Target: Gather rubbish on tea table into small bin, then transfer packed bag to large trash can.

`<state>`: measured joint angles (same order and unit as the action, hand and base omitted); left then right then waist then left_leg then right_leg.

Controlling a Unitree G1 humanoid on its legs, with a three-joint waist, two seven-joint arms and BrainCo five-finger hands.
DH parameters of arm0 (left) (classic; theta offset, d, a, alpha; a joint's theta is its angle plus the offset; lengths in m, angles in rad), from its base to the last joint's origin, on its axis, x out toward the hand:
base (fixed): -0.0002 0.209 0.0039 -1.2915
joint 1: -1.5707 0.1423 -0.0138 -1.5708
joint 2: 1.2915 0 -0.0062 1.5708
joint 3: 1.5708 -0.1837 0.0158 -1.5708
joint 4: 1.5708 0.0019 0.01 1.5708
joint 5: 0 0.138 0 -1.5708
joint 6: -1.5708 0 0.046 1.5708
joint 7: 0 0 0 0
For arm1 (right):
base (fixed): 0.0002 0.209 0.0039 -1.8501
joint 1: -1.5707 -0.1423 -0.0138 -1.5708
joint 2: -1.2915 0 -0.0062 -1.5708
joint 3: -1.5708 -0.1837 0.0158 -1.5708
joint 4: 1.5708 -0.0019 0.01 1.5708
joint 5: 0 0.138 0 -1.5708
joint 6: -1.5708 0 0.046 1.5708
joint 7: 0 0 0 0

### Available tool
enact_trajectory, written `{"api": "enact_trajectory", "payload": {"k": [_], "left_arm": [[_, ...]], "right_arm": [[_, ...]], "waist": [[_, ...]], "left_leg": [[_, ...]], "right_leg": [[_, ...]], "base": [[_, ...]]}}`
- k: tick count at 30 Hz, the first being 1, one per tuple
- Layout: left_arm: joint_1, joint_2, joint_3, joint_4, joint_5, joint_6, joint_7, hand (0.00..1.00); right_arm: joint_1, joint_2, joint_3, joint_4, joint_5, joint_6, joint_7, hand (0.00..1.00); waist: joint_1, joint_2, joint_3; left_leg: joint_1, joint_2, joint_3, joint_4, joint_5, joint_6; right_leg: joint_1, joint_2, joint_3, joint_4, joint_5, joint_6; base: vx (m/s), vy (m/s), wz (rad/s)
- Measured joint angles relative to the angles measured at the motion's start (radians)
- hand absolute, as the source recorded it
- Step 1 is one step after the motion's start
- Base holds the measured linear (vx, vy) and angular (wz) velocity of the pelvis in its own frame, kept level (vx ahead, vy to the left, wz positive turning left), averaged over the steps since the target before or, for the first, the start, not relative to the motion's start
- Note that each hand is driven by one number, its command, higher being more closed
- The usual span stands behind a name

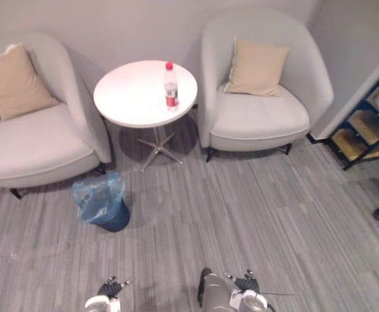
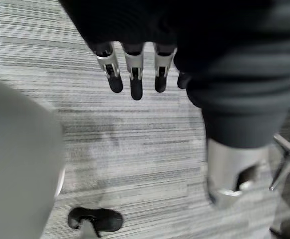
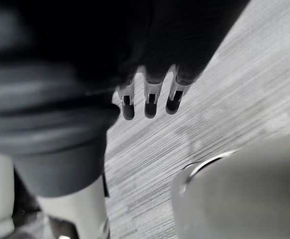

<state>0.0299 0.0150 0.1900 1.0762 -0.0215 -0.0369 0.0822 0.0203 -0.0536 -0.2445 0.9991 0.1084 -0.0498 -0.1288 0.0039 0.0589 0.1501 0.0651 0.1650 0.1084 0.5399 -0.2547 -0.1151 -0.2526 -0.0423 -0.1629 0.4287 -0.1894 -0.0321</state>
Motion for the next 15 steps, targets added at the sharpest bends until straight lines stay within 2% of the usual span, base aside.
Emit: {"api": "enact_trajectory", "payload": {"k": [1,2,3,4,6,7,9,10,11,12,13,15], "left_arm": [[0.003,-0.001,0.020,-0.019,-0.001,0.000,0.000,0.00],[0.006,0.000,0.029,-0.045,-0.001,-0.002,0.000,0.00],[0.006,0.003,0.029,-0.064,0.000,-0.002,0.000,0.00],[0.006,0.007,0.026,-0.076,0.000,-0.003,0.000,0.00],[0.006,0.003,0.016,-0.096,0.000,-0.012,0.000,0.00],[0.004,0.006,0.006,-0.100,0.000,-0.018,0.000,0.00],[0.003,0.006,-0.012,-0.101,-0.001,-0.022,0.000,0.00],[0.003,0.007,-0.015,-0.100,-0.001,-0.024,-0.001,0.00],[0.004,0.010,-0.015,-0.099,-0.002,-0.025,-0.001,0.00],[-0.001,0.023,-0.019,-0.089,0.001,-0.024,-0.005,0.00],[-0.005,0.034,-0.024,-0.083,0.000,-0.024,-0.010,0.00],[-0.012,0.040,-0.035,-0.077,-0.001,-0.024,-0.011,0.00]], "right_arm": [[0.006,-0.001,0.015,-0.001,0.003,-0.001,-0.003,0.00],[0.010,0.000,0.031,-0.003,0.011,-0.002,-0.007,0.00],[0.013,0.000,0.044,-0.004,0.012,-0.002,-0.012,0.00],[0.013,0.001,0.052,-0.005,0.013,-0.002,-0.013,0.00],[0.026,0.003,0.047,-0.001,0.021,-0.001,-0.017,0.00],[0.026,0.004,0.043,0.001,0.021,-0.001,-0.019,0.00],[0.026,0.004,0.038,0.006,0.020,-0.001,-0.021,0.00],[0.021,0.003,0.035,0.020,0.020,-0.001,-0.021,0.00],[0.016,0.003,0.034,0.037,0.020,-0.001,-0.020,0.00],[0.007,0.019,0.034,0.050,0.017,0.000,-0.018,0.00],[-0.003,0.026,0.035,0.052,0.016,0.000,-0.015,0.00],[-0.007,0.031,0.034,0.062,0.009,0.000,-0.004,0.00]], "waist": [[0.005,-0.011,0.014],[0.015,-0.013,0.023],[0.019,-0.017,0.031],[0.022,-0.024,0.033],[0.039,-0.030,0.036],[0.047,-0.031,0.037],[0.052,-0.033,0.038],[0.059,-0.034,0.037],[0.068,-0.046,0.030],[0.065,-0.071,0.012],[0.053,-0.082,0.015],[0.057,-0.094,0.014]], "left_leg": [[-0.073,0.036,-0.016,0.180,0.039,0.004],[-0.138,0.073,-0.003,0.339,0.031,0.003],[-0.189,0.092,0.013,0.416,0.019,0.010],[-0.243,0.099,0.042,0.429,0.007,0.016],[-0.313,0.081,0.123,0.304,-0.010,0.033],[-0.338,0.043,0.155,0.161,-0.006,0.037],[-0.344,-0.046,0.164,-0.136,0.066,0.042],[-0.337,-0.078,0.149,-0.234,0.153,0.058],[-0.320,-0.105,0.130,-0.268,0.233,0.081],[-0.314,-0.135,0.140,-0.266,0.220,0.122],[-0.320,-0.137,0.151,-0.238,0.204,0.138],[-0.309,-0.137,0.168,-0.190,0.183,0.146]], "right_leg": [[0.047,0.013,-0.007,-0.021,-0.013,-0.012],[0.105,0.029,-0.013,-0.043,-0.038,-0.031],[0.153,0.037,-0.017,-0.062,-0.058,-0.046],[0.201,0.040,-0.020,-0.090,-0.069,-0.045],[0.263,0.035,-0.026,-0.152,-0.077,-0.024],[0.285,0.024,-0.025,-0.174,-0.083,-0.013],[0.328,0.004,-0.023,-0.211,-0.089,0.012],[0.351,0.000,-0.013,-0.229,-0.096,0.024],[0.368,-0.007,0.013,-0.241,-0.104,0.041],[0.381,-0.038,0.039,-0.252,-0.106,0.052],[0.382,-0.047,0.058,-0.245,-0.097,0.066],[0.364,-0.054,0.105,-0.159,-0.069,0.105]], "base": [[0.33,-0.246,0.10],[0.30,-0.183,0.06],[0.35,-0.179,0.07],[0.31,-0.133,0.11],[0.26,-0.047,0.02],[0.35,0.041,-0.01],[0.40,0.080,-0.03],[0.36,0.097,-0.28],[0.63,0.153,-0.30],[0.58,0.143,-0.22],[0.69,0.178,-0.06],[0.45,0.148,-0.16]]}}
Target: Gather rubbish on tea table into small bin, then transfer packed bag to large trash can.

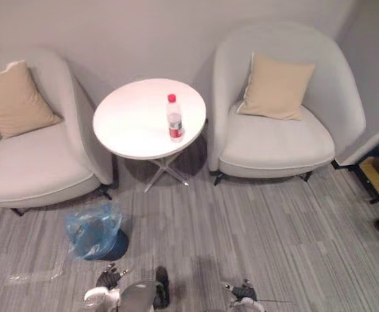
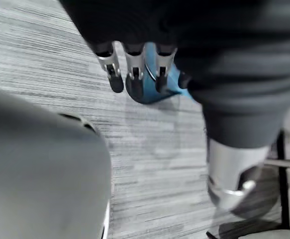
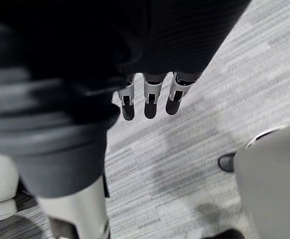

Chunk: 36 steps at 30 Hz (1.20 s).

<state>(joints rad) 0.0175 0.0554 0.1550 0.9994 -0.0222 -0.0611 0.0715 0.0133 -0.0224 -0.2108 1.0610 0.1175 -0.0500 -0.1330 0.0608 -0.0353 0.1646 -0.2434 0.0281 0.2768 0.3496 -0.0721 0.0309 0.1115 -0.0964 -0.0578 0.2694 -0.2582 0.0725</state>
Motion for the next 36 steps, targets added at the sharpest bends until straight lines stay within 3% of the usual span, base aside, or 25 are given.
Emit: {"api": "enact_trajectory", "payload": {"k": [2,3,4,6,8,10,11,12,13,14,17,19,21,23,25,26,28,30,32,36], "left_arm": [[-0.003,0.014,-0.040,0.026,0.001,0.004,0.003,0.00],[-0.004,0.020,-0.057,0.036,0.001,0.006,0.004,0.00],[-0.009,0.027,-0.081,0.055,0.001,0.008,0.004,0.00],[-0.010,0.032,-0.108,0.067,0.000,0.010,-0.002,0.00],[-0.013,0.030,-0.115,0.080,0.000,0.013,-0.007,0.00],[-0.013,0.026,-0.114,0.087,0.000,0.014,-0.002,0.00],[-0.008,0.026,-0.113,0.092,0.000,0.013,0.004,0.00],[-0.005,0.034,-0.112,0.091,0.001,0.010,0.005,0.00],[-0.009,0.039,-0.104,0.096,0.000,0.009,0.006,0.00],[-0.007,0.012,-0.091,0.096,0.000,0.008,0.008,0.00],[-0.007,-0.013,-0.055,0.092,0.003,0.007,0.006,0.00],[-0.010,-0.020,-0.050,0.087,0.006,0.007,0.005,0.00],[-0.013,-0.025,-0.014,0.052,0.020,0.007,0.006,0.00],[-0.012,-0.031,-0.014,0.030,0.021,0.003,0.006,0.00],[-0.012,-0.032,-0.015,0.020,0.021,0.003,0.007,0.00],[-0.012,-0.033,-0.015,0.019,0.021,0.003,0.009,0.00],[-0.015,-0.030,-0.016,0.025,0.021,0.003,0.010,0.00],[-0.013,-0.018,-0.016,0.033,0.021,0.002,0.009,0.00],[-0.013,-0.012,-0.017,0.037,0.021,0.003,0.009,0.00],[-0.009,-0.003,-0.040,0.064,0.027,0.006,0.006,0.00]], "right_arm": [[-0.009,0.000,-0.004,0.017,-0.001,0.000,0.002,0.00],[-0.010,-0.002,-0.010,0.019,-0.002,0.000,0.001,0.00],[-0.010,-0.007,-0.012,0.021,-0.010,0.000,0.004,0.00],[-0.001,-0.017,-0.011,0.017,-0.031,0.000,0.008,0.00],[0.001,-0.025,-0.012,-0.009,-0.032,-0.002,0.011,0.00],[0.001,-0.024,-0.012,-0.025,-0.031,-0.005,0.013,0.00],[0.001,-0.024,-0.011,-0.026,-0.031,-0.011,0.013,0.00],[0.007,-0.020,-0.011,-0.021,-0.031,-0.011,0.012,0.00],[0.005,-0.019,-0.018,-0.019,-0.024,-0.011,0.013,0.00],[0.000,-0.035,-0.023,-0.020,-0.024,-0.012,0.008,0.00],[-0.001,-0.039,-0.033,-0.022,-0.023,-0.013,0.008,0.00],[0.006,-0.038,-0.032,-0.023,-0.019,-0.013,0.005,0.00],[0.014,-0.034,-0.017,-0.025,-0.018,-0.012,0.004,0.00],[0.021,-0.030,-0.002,-0.027,-0.016,-0.012,0.002,0.00],[0.027,-0.031,-0.002,-0.036,-0.002,-0.012,-0.002,0.00],[0.035,-0.031,-0.001,-0.049,0.002,-0.011,-0.003,0.00],[0.037,-0.031,0.002,-0.056,0.002,-0.011,-0.004,0.00],[0.048,-0.018,0.003,-0.055,0.001,-0.011,-0.002,0.00],[0.050,-0.015,0.010,-0.048,-0.001,-0.011,-0.002,0.00],[0.050,-0.017,0.009,-0.023,-0.002,-0.012,-0.002,0.00]], "waist": [[0.001,0.000,-0.001],[-0.002,0.001,0.000],[-0.009,0.006,0.004],[-0.022,0.017,0.006],[-0.038,0.031,0.008],[-0.054,0.037,0.012],[-0.059,0.035,0.010],[-0.059,0.012,-0.002],[-0.059,0.009,0.006],[-0.052,0.055,0.007],[-0.056,0.078,0.006],[-0.056,0.073,0.015],[-0.046,0.054,0.028],[-0.027,0.056,0.028],[-0.026,0.057,0.027],[-0.026,0.061,0.025],[-0.022,0.057,0.017],[-0.020,0.029,-0.001],[-0.013,0.020,-0.008],[-0.014,0.022,-0.024]], "left_leg": [[0.100,-0.011,-0.006,-0.035,-0.058,0.000],[0.145,-0.019,-0.029,-0.071,-0.084,0.002],[0.209,-0.030,-0.052,-0.118,-0.112,-0.005],[0.284,-0.030,-0.083,-0.165,-0.111,-0.006],[0.330,-0.003,-0.118,-0.180,-0.111,-0.006],[0.354,0.020,-0.154,-0.180,-0.111,-0.006],[0.362,0.033,-0.172,-0.171,-0.116,-0.018],[0.367,0.025,-0.187,-0.168,-0.130,-0.057],[0.383,0.031,-0.208,-0.163,-0.157,-0.098],[0.385,0.073,-0.218,-0.160,-0.168,-0.113],[0.383,0.098,-0.234,-0.155,-0.135,-0.144],[0.359,0.111,-0.234,-0.066,-0.134,-0.149],[0.255,0.140,-0.220,0.184,-0.125,-0.177],[0.198,0.173,-0.154,0.272,-0.156,-0.152],[0.166,0.168,-0.097,0.204,-0.173,-0.131],[0.161,0.152,-0.092,0.105,-0.151,-0.119],[0.182,0.119,-0.094,-0.010,-0.124,-0.132],[0.198,0.085,-0.081,-0.054,-0.112,-0.117],[0.223,0.064,-0.069,-0.076,-0.109,-0.112],[0.281,0.027,-0.066,-0.144,-0.097,-0.093]], "right_leg": [[-0.079,-0.010,0.018,0.271,0.044,0.067],[-0.121,-0.018,0.013,0.397,0.075,0.071],[-0.179,-0.032,-0.007,0.537,0.009,0.039],[-0.234,-0.043,-0.068,0.584,-0.063,-0.014],[-0.297,-0.024,-0.102,0.491,-0.101,-0.025],[-0.336,-0.003,-0.074,0.376,-0.092,-0.021],[-0.354,0.012,-0.030,0.253,-0.041,-0.015],[-0.342,0.012,0.031,0.100,0.083,-0.013],[-0.334,0.014,0.032,0.091,0.161,-0.037],[-0.327,0.044,0.013,0.110,0.157,-0.049],[-0.309,0.052,-0.040,0.122,0.101,-0.081],[-0.259,0.052,-0.066,0.104,0.081,-0.090],[-0.186,0.041,-0.101,0.059,0.070,-0.103],[-0.160,0.040,-0.114,0.044,0.064,-0.106],[-0.149,0.024,-0.121,0.042,0.056,-0.091],[-0.147,0.019,-0.122,0.047,0.051,-0.076],[-0.154,0.008,-0.099,0.068,0.036,-0.046],[-0.149,-0.010,-0.087,0.032,0.052,-0.022],[-0.132,-0.026,-0.073,0.006,0.062,-0.011],[-0.089,-0.042,-0.063,-0.038,0.069,0.000]], "base": [[0.43,0.138,-0.17],[0.43,0.080,0.00],[0.42,0.019,0.19],[0.42,-0.030,0.40],[0.30,-0.092,0.55],[0.33,-0.185,0.64],[0.41,-0.282,0.77],[0.35,-0.259,0.75],[0.41,-0.300,0.51],[0.33,-0.235,0.33],[0.28,-0.227,0.34],[0.20,-0.173,0.50],[0.09,-0.080,0.51],[0.06,0.002,0.21],[0.05,0.066,0.14],[0.04,0.098,0.07],[0.08,0.161,0.08],[0.12,0.167,-0.03],[0.11,0.145,-0.15],[0.08,0.102,-0.03]]}}
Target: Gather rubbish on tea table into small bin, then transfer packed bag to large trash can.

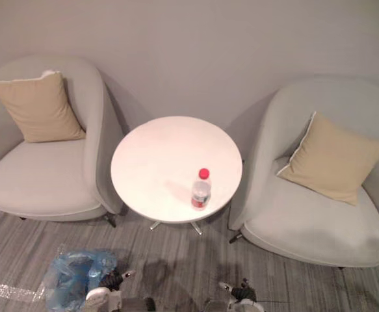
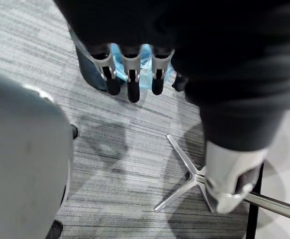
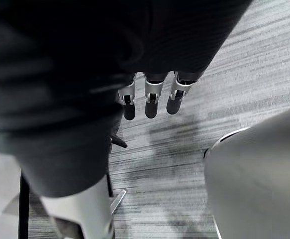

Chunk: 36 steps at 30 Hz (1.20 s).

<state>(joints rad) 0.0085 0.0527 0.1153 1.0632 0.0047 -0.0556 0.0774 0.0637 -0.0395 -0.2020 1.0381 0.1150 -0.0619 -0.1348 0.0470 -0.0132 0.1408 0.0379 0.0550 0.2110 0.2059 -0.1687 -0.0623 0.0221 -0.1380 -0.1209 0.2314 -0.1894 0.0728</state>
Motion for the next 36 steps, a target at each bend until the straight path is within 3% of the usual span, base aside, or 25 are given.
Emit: {"api": "enact_trajectory", "payload": {"k": [8,14,16,24,36], "left_arm": [[0.004,0.022,-0.076,0.031,0.015,0.002,0.000,0.00],[0.012,0.032,-0.109,0.027,0.023,-0.007,0.005,0.00],[0.013,0.036,-0.115,0.027,0.026,-0.014,0.003,0.00],[0.018,0.052,-0.153,0.008,0.039,-0.026,-0.004,0.00],[0.019,0.052,-0.158,0.007,0.041,-0.026,-0.005,0.00]], "right_arm": [[-0.001,-0.015,0.066,-0.017,-0.078,-0.002,-0.021,0.00],[0.091,-0.097,0.173,-0.452,-0.190,-0.025,-0.040,0.00],[0.092,-0.118,0.179,-0.513,-0.211,-0.047,-0.039,0.00],[0.059,-0.125,0.259,-0.632,-0.348,-0.068,-0.034,0.00],[-0.079,-0.150,0.335,-0.629,-0.348,-0.075,-0.044,0.00]], "waist": [[0.000,0.009,-0.030],[-0.002,0.005,-0.035],[-0.002,0.002,-0.037],[-0.006,-0.004,-0.040],[-0.007,0.002,-0.037]], "left_leg": [[0.018,-0.008,-0.035,-0.057,0.035,0.013],[0.016,-0.013,-0.060,-0.098,0.056,0.018],[0.014,-0.014,-0.062,-0.101,0.056,0.018],[0.016,-0.027,-0.088,-0.181,0.114,0.013],[-0.005,-0.034,-0.143,-0.204,0.135,0.013]], "right_leg": [[0.033,0.013,0.014,-0.076,0.033,-0.014],[0.031,0.019,0.042,-0.140,0.084,-0.008],[0.032,0.019,0.044,-0.154,0.096,-0.003],[0.011,0.016,0.043,-0.187,0.131,0.004],[0.018,0.018,0.005,-0.230,0.150,0.001]], "base": [[0.04,-0.005,0.00],[-0.04,0.010,-0.10],[-0.07,0.039,-0.05],[-0.09,0.011,0.04],[-0.01,-0.008,0.09]]}}
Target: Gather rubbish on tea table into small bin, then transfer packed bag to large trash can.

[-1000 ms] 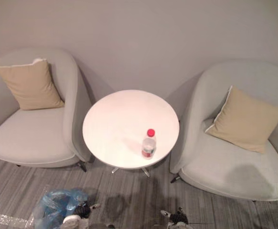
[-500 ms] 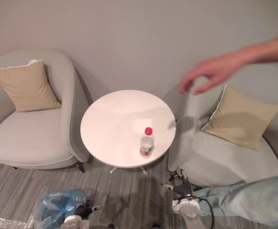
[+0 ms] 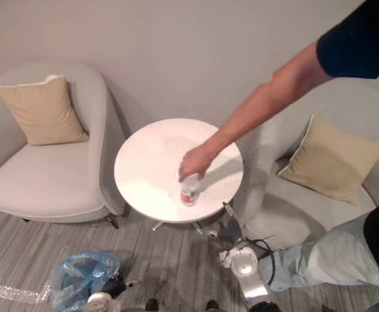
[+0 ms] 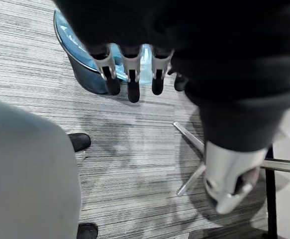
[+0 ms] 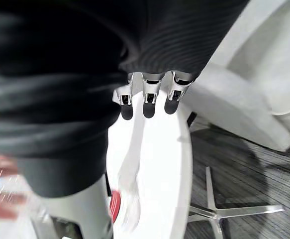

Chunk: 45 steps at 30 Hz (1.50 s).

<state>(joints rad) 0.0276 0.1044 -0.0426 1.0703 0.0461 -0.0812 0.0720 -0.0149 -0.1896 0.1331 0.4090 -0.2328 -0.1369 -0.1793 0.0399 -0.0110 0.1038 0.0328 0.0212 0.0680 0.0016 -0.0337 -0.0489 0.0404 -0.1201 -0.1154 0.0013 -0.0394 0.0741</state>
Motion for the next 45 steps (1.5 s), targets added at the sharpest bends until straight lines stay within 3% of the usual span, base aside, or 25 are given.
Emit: {"api": "enact_trajectory", "payload": {"k": [7,29,37,45], "left_arm": [[-0.008,-0.001,-0.015,0.001,-0.003,0.001,0.001,0.00],[-0.017,0.000,-0.015,-0.001,-0.002,0.000,-0.001,0.00],[-0.029,0.002,-0.015,-0.002,-0.010,-0.002,-0.012,0.00],[-0.055,0.005,-0.013,-0.027,-0.034,-0.022,-0.013,0.00]], "right_arm": [[-0.066,0.000,-0.002,0.018,0.043,0.003,-0.031,0.00],[-0.059,0.002,-0.021,0.019,0.058,0.010,-0.029,0.00],[-0.199,-0.041,0.081,0.041,0.057,0.009,-0.016,0.00],[-0.389,-0.076,0.163,0.123,0.057,0.010,-0.014,0.00]], "waist": [[0.000,0.013,0.017],[-0.003,0.010,0.041],[0.000,0.014,0.071],[0.032,0.014,0.138]], "left_leg": [[-0.015,0.000,-0.028,0.000,0.000,0.000],[-0.014,0.000,-0.034,0.000,0.000,0.001],[-0.036,0.000,-0.053,0.000,0.008,-0.002],[-0.081,-0.002,-0.093,0.001,0.023,-0.003]], "right_leg": [[0.012,0.002,-0.020,-0.018,0.003,-0.004],[0.014,0.003,-0.021,-0.018,0.003,-0.004],[0.001,0.003,-0.041,-0.015,0.003,-0.004],[-0.024,0.003,-0.076,-0.006,0.003,-0.005]], "base": [[0.01,-0.009,0.09],[0.00,-0.001,0.00],[0.00,-0.002,0.06],[-0.02,-0.010,0.17]]}}
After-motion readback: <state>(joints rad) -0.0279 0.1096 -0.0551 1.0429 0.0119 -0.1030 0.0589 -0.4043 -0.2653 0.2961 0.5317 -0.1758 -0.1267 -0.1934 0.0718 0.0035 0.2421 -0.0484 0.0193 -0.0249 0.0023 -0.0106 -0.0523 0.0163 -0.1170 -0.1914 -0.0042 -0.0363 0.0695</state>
